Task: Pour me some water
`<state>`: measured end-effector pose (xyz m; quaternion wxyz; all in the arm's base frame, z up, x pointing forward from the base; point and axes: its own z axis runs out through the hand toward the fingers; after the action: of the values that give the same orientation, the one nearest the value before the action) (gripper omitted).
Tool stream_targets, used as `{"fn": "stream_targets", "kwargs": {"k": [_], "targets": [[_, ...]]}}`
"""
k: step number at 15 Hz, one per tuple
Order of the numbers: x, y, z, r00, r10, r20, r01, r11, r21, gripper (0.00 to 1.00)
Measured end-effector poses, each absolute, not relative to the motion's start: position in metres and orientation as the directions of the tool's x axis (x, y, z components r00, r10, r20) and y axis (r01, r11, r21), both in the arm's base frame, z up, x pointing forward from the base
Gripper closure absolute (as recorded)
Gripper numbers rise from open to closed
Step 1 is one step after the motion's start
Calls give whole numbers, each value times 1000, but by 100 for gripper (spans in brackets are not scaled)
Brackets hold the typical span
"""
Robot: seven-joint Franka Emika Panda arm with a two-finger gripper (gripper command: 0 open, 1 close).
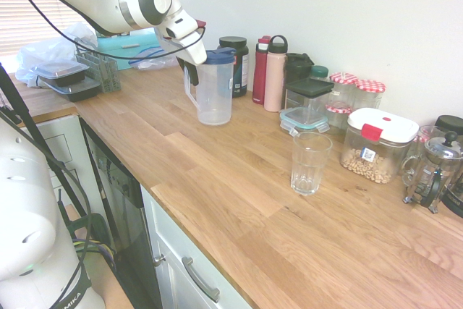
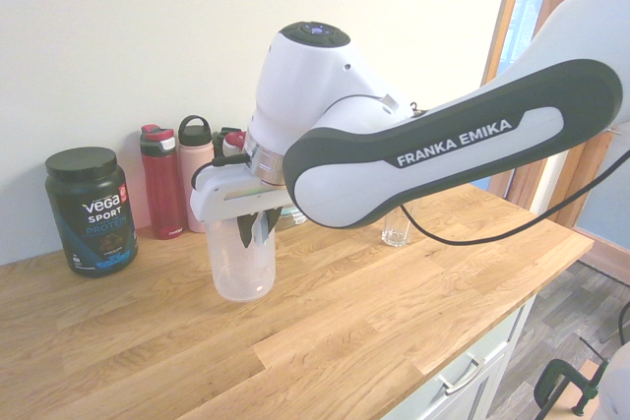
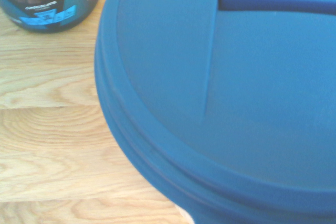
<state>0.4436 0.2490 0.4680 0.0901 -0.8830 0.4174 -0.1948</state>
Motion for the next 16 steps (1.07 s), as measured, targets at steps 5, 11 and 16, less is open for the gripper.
{"fn": "stream_targets", "kwargs": {"k": [5,11,16], "targets": [[439,258,457,582,-771,259,-703,-637,-316,100],[435,252,445,568,-778,270,-717,-628,-302,0],[433,247,440,564,-782,266,-721,-623,-303,0]]}}
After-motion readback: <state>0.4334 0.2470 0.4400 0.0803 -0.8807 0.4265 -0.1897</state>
